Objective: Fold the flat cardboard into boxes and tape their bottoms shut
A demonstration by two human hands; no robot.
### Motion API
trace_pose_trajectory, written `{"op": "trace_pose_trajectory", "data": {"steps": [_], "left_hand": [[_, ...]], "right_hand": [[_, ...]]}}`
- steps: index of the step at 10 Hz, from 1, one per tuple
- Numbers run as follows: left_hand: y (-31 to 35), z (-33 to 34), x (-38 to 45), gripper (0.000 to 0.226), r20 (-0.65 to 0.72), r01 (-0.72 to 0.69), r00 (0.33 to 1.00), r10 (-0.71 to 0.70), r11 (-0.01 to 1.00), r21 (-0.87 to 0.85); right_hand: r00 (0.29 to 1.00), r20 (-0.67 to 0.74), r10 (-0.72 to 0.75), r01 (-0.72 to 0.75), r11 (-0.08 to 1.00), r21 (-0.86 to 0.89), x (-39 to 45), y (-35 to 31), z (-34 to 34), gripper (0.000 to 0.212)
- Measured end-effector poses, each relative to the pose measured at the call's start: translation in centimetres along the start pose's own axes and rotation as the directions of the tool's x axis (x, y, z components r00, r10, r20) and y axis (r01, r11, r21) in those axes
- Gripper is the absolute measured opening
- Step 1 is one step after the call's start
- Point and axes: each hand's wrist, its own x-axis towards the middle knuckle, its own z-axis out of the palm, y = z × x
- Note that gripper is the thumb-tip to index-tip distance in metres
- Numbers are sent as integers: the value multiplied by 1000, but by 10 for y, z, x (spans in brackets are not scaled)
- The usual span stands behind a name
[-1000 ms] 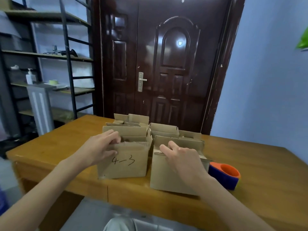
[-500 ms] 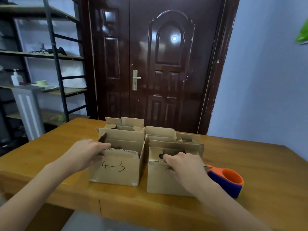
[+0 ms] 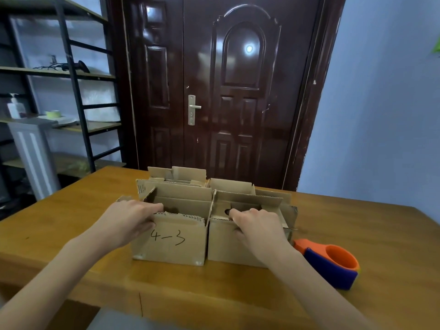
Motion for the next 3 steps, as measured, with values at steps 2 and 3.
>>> {"op": "trace_pose_trajectory", "data": {"steps": [2,3], "left_hand": [[20,-5,6,23,11,52,998,-54,991,125],[29,-11,10,31,21,69,997,-73,990,124]], "right_hand": [[999,-31,20,-20,1000,20,8,0,4,45],[1000,-8,19,-19,999,39,11,-1,-3,42]]}}
